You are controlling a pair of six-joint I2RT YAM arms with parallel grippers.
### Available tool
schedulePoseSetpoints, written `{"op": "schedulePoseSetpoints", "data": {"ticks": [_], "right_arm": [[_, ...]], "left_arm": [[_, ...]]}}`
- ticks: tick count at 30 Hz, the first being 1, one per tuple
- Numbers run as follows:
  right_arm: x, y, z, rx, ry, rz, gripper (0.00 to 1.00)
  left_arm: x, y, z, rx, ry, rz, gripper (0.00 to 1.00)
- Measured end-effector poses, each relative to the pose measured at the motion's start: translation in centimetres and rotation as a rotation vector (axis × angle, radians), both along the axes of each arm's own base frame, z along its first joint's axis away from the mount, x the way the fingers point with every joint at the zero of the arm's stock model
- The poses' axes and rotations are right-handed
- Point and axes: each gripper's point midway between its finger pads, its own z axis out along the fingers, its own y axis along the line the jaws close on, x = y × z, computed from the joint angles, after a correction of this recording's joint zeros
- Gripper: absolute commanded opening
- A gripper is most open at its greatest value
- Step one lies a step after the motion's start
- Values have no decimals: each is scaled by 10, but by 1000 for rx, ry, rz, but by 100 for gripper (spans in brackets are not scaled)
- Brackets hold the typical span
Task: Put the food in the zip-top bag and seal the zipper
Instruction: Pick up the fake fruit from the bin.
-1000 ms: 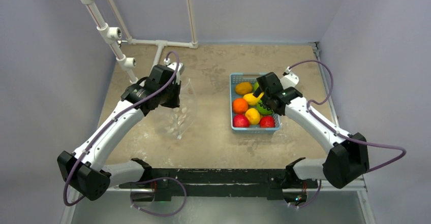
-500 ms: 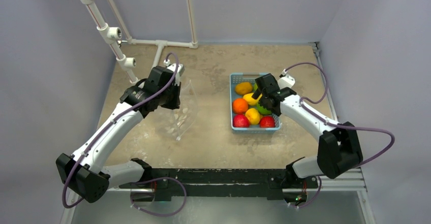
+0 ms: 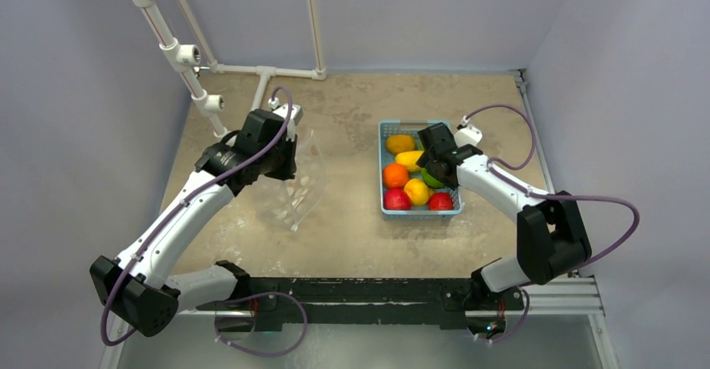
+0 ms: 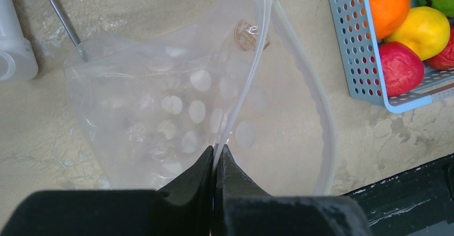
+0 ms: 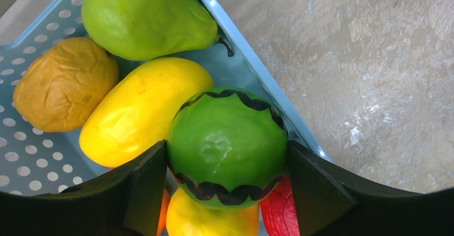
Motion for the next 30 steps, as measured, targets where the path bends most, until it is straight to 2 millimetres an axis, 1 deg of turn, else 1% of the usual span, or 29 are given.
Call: {"op": "schedulePoseSetpoints", "data": {"ticks": [1, 3, 9, 13, 15, 17, 19, 22, 27, 30], "right_arm": [[1, 0, -1, 0, 0, 1, 62], [1, 0, -1, -2, 0, 5, 48], [2, 2, -1, 0, 1, 19, 20], [1, 3, 2, 5, -4, 31, 16], [1, 3, 9, 11, -18, 36, 11], [3, 4, 18, 19, -38, 41, 10], [7, 6, 31, 29, -72, 48, 9], [12, 9, 56, 50, -132, 75, 3], [20, 22, 92, 87, -220, 155, 2], [23, 34, 111, 115, -267, 226, 1]], "left_arm": [[0, 0, 0, 1, 0, -1, 0], [-1, 1, -1, 4, 1, -3, 0], [-1, 1, -3, 8, 5, -4, 0], [-1, 1, -3, 8, 5, -4, 0], [-1, 1, -3, 8, 5, -4, 0], [-1, 1, -3, 9, 5, -3, 0], [-1, 2, -4, 11, 5, -2, 0], [0, 2, -6, 15, 12, -1, 0], [1, 1, -11, 23, 26, 0, 0], [2, 1, -12, 28, 33, 4, 0]]}}
